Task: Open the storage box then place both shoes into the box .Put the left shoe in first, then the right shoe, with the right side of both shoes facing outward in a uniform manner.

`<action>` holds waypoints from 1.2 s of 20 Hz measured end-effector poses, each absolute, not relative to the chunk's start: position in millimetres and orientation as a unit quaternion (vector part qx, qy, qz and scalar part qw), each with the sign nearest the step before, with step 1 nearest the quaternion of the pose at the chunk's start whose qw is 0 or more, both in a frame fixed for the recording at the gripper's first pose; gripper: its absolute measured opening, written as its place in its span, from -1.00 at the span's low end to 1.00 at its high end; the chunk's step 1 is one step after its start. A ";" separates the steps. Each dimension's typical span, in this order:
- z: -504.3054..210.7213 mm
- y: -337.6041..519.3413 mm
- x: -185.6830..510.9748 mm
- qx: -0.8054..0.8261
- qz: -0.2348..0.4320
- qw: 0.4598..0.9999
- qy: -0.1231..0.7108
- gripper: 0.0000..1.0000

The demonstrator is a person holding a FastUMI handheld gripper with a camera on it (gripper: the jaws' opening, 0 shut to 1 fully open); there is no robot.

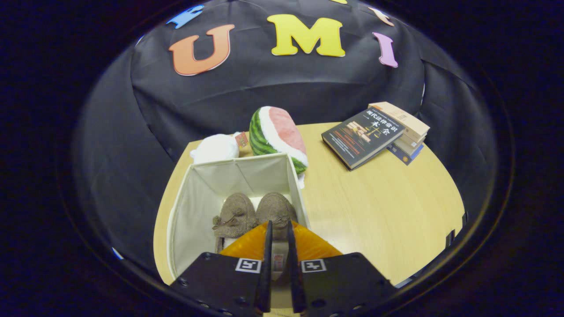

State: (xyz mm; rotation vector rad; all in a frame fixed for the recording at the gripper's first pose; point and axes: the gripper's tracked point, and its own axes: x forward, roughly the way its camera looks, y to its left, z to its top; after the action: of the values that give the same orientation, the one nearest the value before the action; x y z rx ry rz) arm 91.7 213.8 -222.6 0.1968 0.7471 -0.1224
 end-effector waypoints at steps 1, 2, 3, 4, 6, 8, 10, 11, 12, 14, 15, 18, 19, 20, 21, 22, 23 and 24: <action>-215.9 213.1 89.8 0.090 -0.051 0.930 0.352 -0.43; -206.9 211.3 86.6 0.082 -0.042 0.936 0.340 -0.25; -198.7 208.9 83.9 0.074 -0.036 0.941 0.329 -0.06; -189.3 205.6 81.9 0.069 -0.031 0.946 0.316 0.12; -170.7 196.0 79.0 0.064 -0.024 0.955 0.288 0.52; -153.6 179.7 76.1 0.064 -0.023 0.963 0.262 0.76; -136.4 158.1 69.8 0.063 -0.026 0.968 0.241 0.80; -126.7 145.8 65.6 0.060 -0.029 0.971 0.229 0.83; -117.1 130.5 61.4 0.056 -0.035 0.974 0.218 0.86; -97.8 103.6 49.6 0.056 -0.046 0.977 0.199 0.87; -87.9 89.4 43.7 0.057 -0.053 0.979 0.189 0.89; -59.4 47.8 28.7 0.064 -0.071 0.983 0.158 0.89; -52.8 40.7 24.6 0.071 -0.067 0.983 0.153 0.89; -45.8 31.3 20.6 0.074 -0.066 0.984 0.148 0.91; -37.2 19.6 16.7 0.075 -0.068 0.985 0.140 0.93; -27.0 10.0 12.2 0.075 -0.069 0.986 0.130 0.92; -17.6 3.2 7.8 0.075 -0.068 0.988 0.118 0.92; -8.8 -3.9 3.0 0.074 -0.068 0.989 0.107 0.93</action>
State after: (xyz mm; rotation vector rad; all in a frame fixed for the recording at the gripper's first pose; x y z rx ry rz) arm 3.0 -3.9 -8.8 0.1479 0.2139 -0.1367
